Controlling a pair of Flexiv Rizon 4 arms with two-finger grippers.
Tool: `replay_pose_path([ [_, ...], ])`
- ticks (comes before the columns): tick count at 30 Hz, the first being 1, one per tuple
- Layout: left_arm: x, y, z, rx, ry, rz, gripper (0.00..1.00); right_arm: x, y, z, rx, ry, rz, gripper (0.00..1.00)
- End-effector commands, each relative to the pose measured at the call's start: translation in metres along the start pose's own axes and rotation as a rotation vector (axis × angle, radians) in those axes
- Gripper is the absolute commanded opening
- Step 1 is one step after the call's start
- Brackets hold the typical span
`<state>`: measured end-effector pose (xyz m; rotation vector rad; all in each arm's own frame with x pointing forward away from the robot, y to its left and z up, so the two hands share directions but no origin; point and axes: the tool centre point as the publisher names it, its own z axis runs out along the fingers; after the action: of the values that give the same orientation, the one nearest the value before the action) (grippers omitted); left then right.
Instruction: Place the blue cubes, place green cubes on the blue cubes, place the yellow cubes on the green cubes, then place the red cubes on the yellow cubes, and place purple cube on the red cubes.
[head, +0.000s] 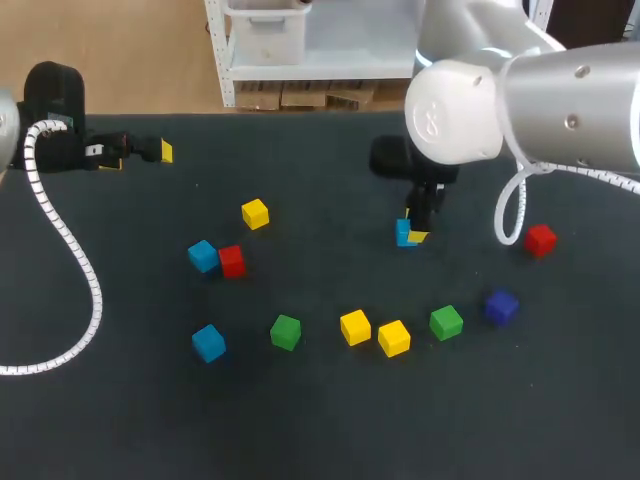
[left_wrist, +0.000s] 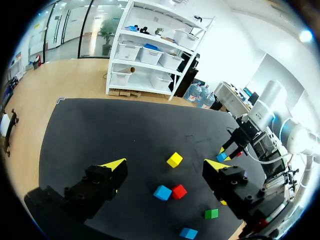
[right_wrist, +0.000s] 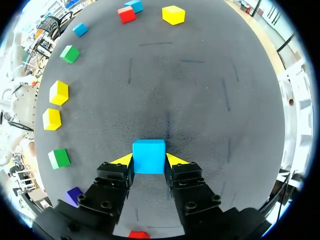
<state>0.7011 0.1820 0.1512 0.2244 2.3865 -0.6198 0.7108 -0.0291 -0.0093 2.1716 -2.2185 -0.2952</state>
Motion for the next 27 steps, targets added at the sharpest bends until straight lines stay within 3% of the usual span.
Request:
replay_pose_path([
  [1, 0.001, 0.002, 0.0, 0.011, -0.006, 0.002, 1.0, 0.0, 0.001, 0.001, 0.003, 0.001, -0.001, 0.93],
  [2, 0.001, 0.002, 0.0, 0.011, -0.006, 0.002, 1.0, 0.0, 0.001, 0.001, 0.002, 0.002, -0.001, 1.0],
  [13, 0.001, 0.002, 0.0, 0.011, -0.006, 0.002, 1.0, 0.002, -0.002, -0.006, 0.008, -0.028, 0.025, 1.0],
  [27, 0.001, 0.002, 0.0, 0.011, -0.006, 0.002, 1.0, 0.013, 0.009, -0.062, -0.014, -0.204, 0.163, 1.0],
])
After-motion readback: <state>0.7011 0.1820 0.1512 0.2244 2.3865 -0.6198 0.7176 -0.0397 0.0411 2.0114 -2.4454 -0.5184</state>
